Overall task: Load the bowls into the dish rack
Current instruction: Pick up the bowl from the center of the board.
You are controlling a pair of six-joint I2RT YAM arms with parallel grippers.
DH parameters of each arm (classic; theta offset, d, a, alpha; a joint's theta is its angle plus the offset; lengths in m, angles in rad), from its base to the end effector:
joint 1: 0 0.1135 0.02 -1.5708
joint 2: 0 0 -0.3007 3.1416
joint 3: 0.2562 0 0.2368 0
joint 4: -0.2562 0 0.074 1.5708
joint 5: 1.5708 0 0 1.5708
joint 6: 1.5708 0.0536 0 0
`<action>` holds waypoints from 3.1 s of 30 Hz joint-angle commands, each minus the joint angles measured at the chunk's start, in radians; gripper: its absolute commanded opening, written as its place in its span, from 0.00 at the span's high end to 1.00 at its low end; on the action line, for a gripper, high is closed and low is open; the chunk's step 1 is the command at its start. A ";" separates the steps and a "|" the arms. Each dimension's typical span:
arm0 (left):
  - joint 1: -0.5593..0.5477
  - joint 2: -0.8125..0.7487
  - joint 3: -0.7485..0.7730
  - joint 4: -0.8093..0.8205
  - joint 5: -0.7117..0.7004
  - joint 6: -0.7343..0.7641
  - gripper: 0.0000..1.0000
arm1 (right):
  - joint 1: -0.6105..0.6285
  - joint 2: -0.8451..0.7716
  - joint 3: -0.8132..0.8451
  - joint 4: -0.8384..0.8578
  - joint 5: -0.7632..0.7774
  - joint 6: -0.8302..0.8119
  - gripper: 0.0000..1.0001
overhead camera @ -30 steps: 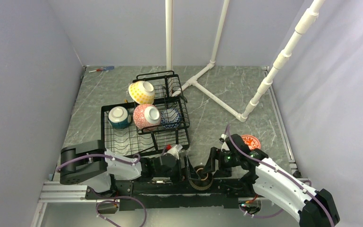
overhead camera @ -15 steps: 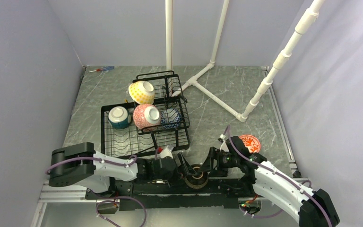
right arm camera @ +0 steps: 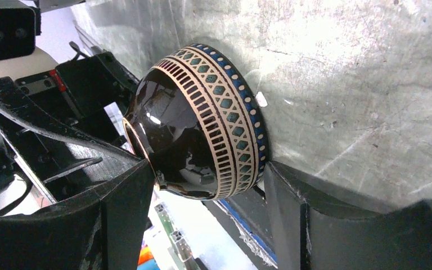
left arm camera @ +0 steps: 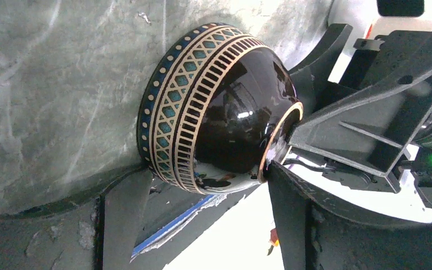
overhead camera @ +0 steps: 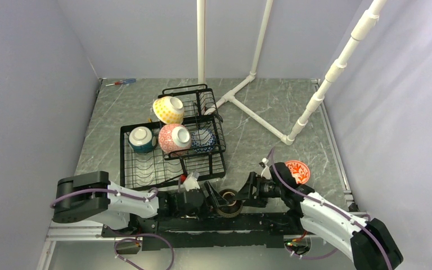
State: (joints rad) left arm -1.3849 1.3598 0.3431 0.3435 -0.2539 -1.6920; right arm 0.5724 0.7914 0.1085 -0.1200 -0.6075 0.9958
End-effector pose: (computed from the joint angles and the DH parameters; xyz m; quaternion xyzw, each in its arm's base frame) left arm 0.0552 -0.2206 0.1658 -0.1910 0.8748 -0.4265 0.1279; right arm 0.0727 0.0832 0.1445 0.0764 0.8885 0.4488 0.0572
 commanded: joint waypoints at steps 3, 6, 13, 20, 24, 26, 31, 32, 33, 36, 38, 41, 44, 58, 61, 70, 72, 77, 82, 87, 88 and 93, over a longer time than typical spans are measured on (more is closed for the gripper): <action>0.005 0.068 -0.021 0.085 -0.170 0.159 0.18 | 0.034 -0.019 -0.086 0.090 0.003 0.042 0.35; -0.006 0.035 -0.031 0.092 -0.219 0.173 0.17 | 0.034 -0.018 -0.095 0.086 0.011 0.027 0.35; -0.024 0.006 -0.091 0.257 -0.305 0.235 0.19 | 0.034 -0.010 -0.076 0.175 0.029 0.027 0.35; -0.038 -0.033 -0.106 0.306 -0.366 0.301 0.19 | 0.034 0.037 -0.022 0.254 0.058 0.003 0.34; -0.041 -0.041 -0.114 0.278 -0.366 0.272 0.18 | 0.034 0.038 -0.001 0.291 0.044 0.006 0.34; -0.044 -0.036 -0.124 0.283 -0.376 0.256 0.18 | 0.034 0.006 -0.001 0.309 0.048 0.018 0.34; -0.046 -0.011 -0.157 0.346 -0.394 0.230 0.19 | 0.034 -0.057 -0.002 0.334 0.068 0.040 0.34; -0.046 -0.009 -0.163 0.368 -0.398 0.237 0.19 | 0.034 -0.060 -0.002 0.324 0.076 0.034 0.34; -0.047 -0.007 -0.166 0.391 -0.403 0.250 0.19 | 0.035 -0.057 -0.002 0.312 0.085 0.026 0.34; -0.047 -0.010 -0.170 0.450 -0.415 0.317 0.18 | 0.034 -0.018 -0.016 0.322 0.086 0.004 0.35; -0.047 -0.015 -0.176 0.489 -0.421 0.349 0.17 | 0.034 0.013 -0.030 0.346 0.086 0.000 0.35; -0.049 -0.020 -0.185 0.556 -0.434 0.399 0.17 | 0.034 0.048 -0.031 0.355 0.101 -0.026 0.34; -0.049 -0.012 -0.182 0.582 -0.446 0.425 0.16 | 0.034 0.076 -0.012 0.357 0.125 -0.054 0.34; -0.049 -0.064 -0.058 -0.028 -0.417 0.092 0.11 | 0.034 0.103 0.013 0.344 0.204 -0.066 0.10; -0.049 -0.018 -0.091 0.071 -0.415 0.072 0.12 | 0.034 0.183 0.022 0.391 0.177 -0.068 0.12; -0.047 0.088 -0.159 0.439 -0.435 0.179 0.16 | 0.034 0.368 0.025 0.601 0.028 -0.053 0.28; -0.048 0.108 -0.170 0.536 -0.432 0.236 0.17 | 0.036 0.386 0.023 0.625 -0.010 -0.058 0.29; -0.048 0.123 -0.170 0.719 -0.420 0.401 0.17 | 0.039 0.396 0.004 0.670 -0.079 -0.053 0.31; -0.048 0.060 -0.162 0.641 -0.438 0.405 0.17 | 0.040 0.329 -0.011 0.696 -0.084 -0.026 0.32; -0.048 0.019 -0.164 0.576 -0.443 0.398 0.16 | 0.040 0.244 -0.007 0.683 -0.077 -0.006 0.31; -0.049 0.020 -0.166 0.594 -0.445 0.415 0.16 | 0.040 0.238 -0.006 0.678 -0.077 -0.005 0.31; -0.048 0.057 -0.155 0.743 -0.423 0.526 0.16 | 0.041 0.272 -0.015 0.706 -0.082 -0.010 0.31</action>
State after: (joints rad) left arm -1.4261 1.4052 0.1432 0.8673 -0.7166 -1.2507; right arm 0.5983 1.0473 0.0860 0.4694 -0.6064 0.9573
